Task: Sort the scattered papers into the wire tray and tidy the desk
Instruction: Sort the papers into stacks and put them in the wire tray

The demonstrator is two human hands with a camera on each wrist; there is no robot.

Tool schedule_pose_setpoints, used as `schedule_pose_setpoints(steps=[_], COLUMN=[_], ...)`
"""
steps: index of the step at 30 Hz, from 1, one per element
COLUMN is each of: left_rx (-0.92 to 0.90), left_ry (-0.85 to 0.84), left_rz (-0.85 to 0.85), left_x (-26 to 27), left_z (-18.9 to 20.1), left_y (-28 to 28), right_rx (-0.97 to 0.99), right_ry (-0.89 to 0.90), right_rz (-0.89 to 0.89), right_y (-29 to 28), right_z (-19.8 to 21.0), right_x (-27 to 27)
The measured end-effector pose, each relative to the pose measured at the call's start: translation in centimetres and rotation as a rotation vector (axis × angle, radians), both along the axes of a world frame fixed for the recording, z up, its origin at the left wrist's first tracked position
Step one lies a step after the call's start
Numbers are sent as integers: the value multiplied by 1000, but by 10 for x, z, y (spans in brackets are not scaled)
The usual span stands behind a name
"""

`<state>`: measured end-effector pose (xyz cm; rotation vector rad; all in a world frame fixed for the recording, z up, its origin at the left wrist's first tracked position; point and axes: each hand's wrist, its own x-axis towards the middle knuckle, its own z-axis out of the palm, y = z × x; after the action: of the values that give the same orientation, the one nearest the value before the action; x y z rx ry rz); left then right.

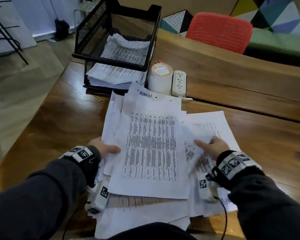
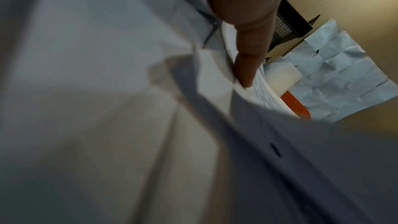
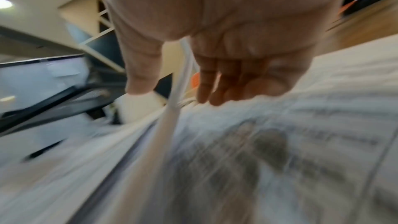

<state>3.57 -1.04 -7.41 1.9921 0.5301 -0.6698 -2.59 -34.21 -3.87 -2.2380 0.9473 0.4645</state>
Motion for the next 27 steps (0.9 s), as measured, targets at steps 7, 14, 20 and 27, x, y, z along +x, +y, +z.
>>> schedule_pose_setpoints(steps=[7, 14, 20, 27], left_rx=[44, 47, 49, 57], left_ry=[-9, 16, 10, 15], left_rz=[17, 35, 38, 39], left_x=[-1, -2, -2, -3], left_z=[1, 5, 4, 10], left_y=[-3, -4, -4, -7], right_rx=[-258, -227, -119, 36], right_ry=[328, 292, -256, -770], right_rz=[-171, -111, -481, -612], right_y=[-68, -59, -72, -63], right_z=[-7, -2, 29, 118], right_x=[-17, -19, -15, -4])
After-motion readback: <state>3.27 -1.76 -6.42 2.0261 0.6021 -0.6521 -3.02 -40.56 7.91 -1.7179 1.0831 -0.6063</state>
